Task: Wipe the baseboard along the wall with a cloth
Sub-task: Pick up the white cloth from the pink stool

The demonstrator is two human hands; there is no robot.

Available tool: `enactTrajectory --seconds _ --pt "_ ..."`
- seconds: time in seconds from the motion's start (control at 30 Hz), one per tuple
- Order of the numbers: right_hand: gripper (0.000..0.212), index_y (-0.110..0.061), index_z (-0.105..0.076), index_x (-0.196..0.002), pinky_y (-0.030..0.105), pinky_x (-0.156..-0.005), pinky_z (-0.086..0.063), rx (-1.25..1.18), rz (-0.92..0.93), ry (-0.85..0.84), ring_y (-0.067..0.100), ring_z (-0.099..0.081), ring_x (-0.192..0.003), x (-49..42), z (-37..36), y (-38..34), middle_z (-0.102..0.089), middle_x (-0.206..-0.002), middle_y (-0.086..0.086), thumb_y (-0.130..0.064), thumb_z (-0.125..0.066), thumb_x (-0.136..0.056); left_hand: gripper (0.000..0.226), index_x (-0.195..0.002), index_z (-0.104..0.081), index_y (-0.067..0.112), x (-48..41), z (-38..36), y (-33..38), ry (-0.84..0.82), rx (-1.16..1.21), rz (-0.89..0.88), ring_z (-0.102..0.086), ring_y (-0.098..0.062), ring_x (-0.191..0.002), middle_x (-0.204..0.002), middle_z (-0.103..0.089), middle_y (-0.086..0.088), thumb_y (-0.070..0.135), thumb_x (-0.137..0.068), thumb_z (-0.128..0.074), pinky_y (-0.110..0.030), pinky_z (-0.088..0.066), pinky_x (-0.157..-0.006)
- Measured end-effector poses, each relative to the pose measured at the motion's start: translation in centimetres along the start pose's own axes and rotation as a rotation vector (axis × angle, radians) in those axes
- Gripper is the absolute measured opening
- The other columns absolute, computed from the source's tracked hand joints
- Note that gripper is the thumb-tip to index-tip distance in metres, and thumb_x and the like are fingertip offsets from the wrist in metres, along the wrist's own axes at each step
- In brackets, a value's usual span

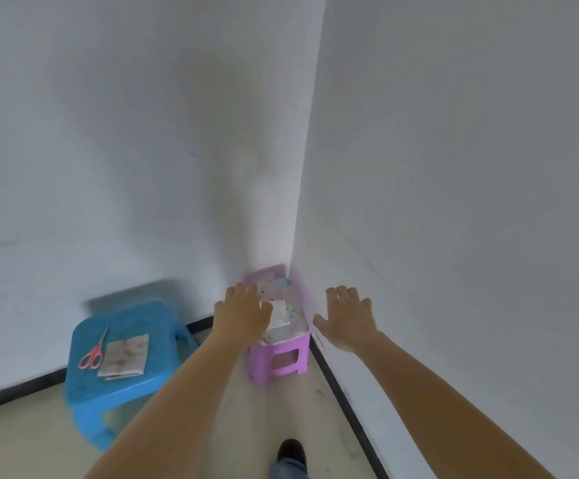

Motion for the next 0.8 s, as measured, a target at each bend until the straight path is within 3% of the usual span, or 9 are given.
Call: enactTrajectory --seconds 0.1,0.33,0.57,0.7,0.8 --pt "0.052 -0.011 -0.037 -0.136 0.04 -0.099 -0.034 0.006 0.022 -0.084 0.025 -0.038 -0.125 -7.2 -3.0 1.2 -0.043 -0.137 0.007 -0.042 -0.038 -0.094 0.046 -0.139 -0.036 0.013 -6.0 -4.4 -0.9 -0.1 0.027 0.065 -0.037 -0.023 -0.125 -0.139 -0.04 -0.006 0.029 -0.096 -0.035 -0.037 -0.039 -0.098" --pt "0.043 -0.015 -0.042 -0.128 0.034 -0.094 -0.038 -0.086 0.041 -0.208 0.019 -0.045 -0.112 -19.6 -11.4 1.7 -0.05 -0.123 0.002 -0.04 -0.036 -0.094 0.042 -0.137 -0.036 0.014 -16.6 -13.4 -5.0 -0.232 0.015 0.159 -0.031 -0.02 -0.134 -0.15 -0.028 -0.006 0.029 -0.098 -0.034 -0.033 -0.034 -0.104" --pt "0.045 -0.019 -0.038 -0.135 0.031 -0.098 -0.036 -0.234 -0.077 -0.371 0.017 -0.043 -0.121 -27.5 -28.3 2.1 -0.047 -0.131 -0.002 -0.039 -0.037 -0.094 0.046 -0.142 -0.03 0.014 -24.8 -28.3 -10.9 -0.42 0.035 0.184 -0.026 -0.02 -0.136 -0.152 -0.024 -0.004 0.031 -0.099 -0.031 -0.031 -0.031 -0.107" --pt "0.045 -0.02 -0.035 -0.136 0.03 -0.098 -0.037 -0.263 -0.109 -0.447 0.016 -0.042 -0.122 -30.7 -37.4 1.8 -0.046 -0.132 -0.003 -0.04 -0.036 -0.095 0.05 -0.146 -0.02 0.014 -28.7 -35.9 -13.9 -0.473 0.048 0.167 -0.022 -0.016 -0.138 -0.153 -0.021 0.0 0.031 -0.1 -0.029 -0.03 -0.031 -0.107" --pt "0.039 -0.017 -0.039 -0.13 0.028 -0.092 -0.041 -0.35 -0.132 -0.405 0.017 -0.047 -0.111 -33.6 -41.3 1.2 -0.049 -0.123 -0.001 -0.036 -0.04 -0.096 0.058 -0.15 -0.007 0.013 -31.4 -39.7 -15.4 -0.461 0.024 0.138 -0.019 -0.016 -0.14 -0.156 -0.014 -0.001 0.032 -0.1 -0.029 -0.031 -0.031 -0.11"
Point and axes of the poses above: each hand's wrist, its own x-axis away from the middle knuckle, its own z-axis out of the back of the hand, y = z × x, the point moved 6 cm from there along -x, towards the middle knuckle
